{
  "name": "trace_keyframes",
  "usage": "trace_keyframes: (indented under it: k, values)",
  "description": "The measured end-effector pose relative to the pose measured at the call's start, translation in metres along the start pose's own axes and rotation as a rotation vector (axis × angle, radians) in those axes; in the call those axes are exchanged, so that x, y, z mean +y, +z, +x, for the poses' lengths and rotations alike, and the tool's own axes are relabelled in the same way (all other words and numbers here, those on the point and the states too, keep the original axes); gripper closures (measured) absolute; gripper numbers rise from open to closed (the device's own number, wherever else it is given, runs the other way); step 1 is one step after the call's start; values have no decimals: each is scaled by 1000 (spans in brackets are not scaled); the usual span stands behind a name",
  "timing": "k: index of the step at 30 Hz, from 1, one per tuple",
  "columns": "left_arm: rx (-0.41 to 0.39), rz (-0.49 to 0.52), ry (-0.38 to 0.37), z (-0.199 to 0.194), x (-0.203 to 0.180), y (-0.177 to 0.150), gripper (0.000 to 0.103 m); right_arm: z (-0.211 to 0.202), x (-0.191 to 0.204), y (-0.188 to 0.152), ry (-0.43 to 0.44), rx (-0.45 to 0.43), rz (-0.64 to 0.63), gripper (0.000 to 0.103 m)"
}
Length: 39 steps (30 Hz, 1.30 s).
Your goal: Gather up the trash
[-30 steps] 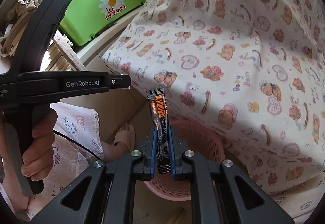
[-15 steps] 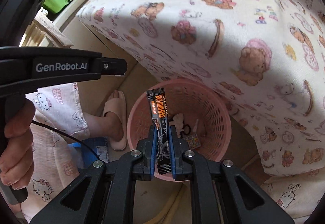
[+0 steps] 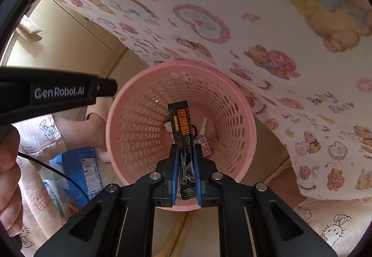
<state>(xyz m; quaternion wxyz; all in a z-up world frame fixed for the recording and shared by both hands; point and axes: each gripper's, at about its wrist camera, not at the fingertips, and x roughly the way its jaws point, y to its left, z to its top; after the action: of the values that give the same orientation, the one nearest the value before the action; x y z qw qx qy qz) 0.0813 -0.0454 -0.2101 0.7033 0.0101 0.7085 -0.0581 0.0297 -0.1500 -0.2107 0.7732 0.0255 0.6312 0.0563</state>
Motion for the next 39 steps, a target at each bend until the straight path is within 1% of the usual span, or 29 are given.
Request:
trace_keyframes:
  k: [3, 4, 8, 12, 15, 16, 18, 19, 22, 23, 26, 28, 31, 33, 35, 37, 39]
  values:
    - [1, -7, -42, -9, 8, -6, 86, 3, -4, -3, 9, 1, 6, 90]
    - [0, -1, -42, -11, 8, -8, 86, 3, -4, -3, 9, 1, 5, 90]
    - [-18, 35, 6, -15, 5, -16, 86, 2, -1, -2, 4, -1, -10, 90]
    - [31, 24, -17, -4, 6, -14, 86, 4, 1, -3, -2, 4, -12, 90]
    - [33, 26, -16, -2, 6, -13, 85, 6, 0, -2, -12, 5, -5, 89]
    - [32, 29, -13, -2, 6, -13, 82, 5, 0, -2, -18, 2, -2, 90]
    - [34, 24, -16, -3, 6, -14, 52, 4, -1, -2, -30, -3, 7, 89]
    - [31, 17, -16, -4, 8, -14, 49, 4, -2, -2, -32, 2, 12, 84]
    - [27, 16, -18, -8, 9, -15, 47, 5, -6, -3, -24, 16, 25, 84]
    - [22, 15, -20, -9, 10, -16, 45, 5, -8, -2, -22, 20, 29, 83]
    - [0, 20, -16, -17, 9, -17, 44, 2, -11, -3, -19, 15, 40, 76]
    - [-26, 28, -8, -24, 8, -18, 42, -4, -11, -4, -23, -4, 41, 68]
    - [-82, 35, 3, -40, 7, -21, 42, -17, -11, -4, -32, -40, 44, 66]
    - [-133, 36, 9, -53, 7, -24, 42, -31, -10, -4, -41, -72, 56, 65]
    - [-202, 34, 9, -72, 8, -27, 42, -49, -10, -6, -50, -125, 59, 62]
    - [-276, 41, 24, -91, 7, -31, 36, -69, -8, -10, -65, -191, 40, 57]
    - [-348, 56, 37, -112, 5, -36, 34, -90, -6, -13, -74, -257, 27, 56]
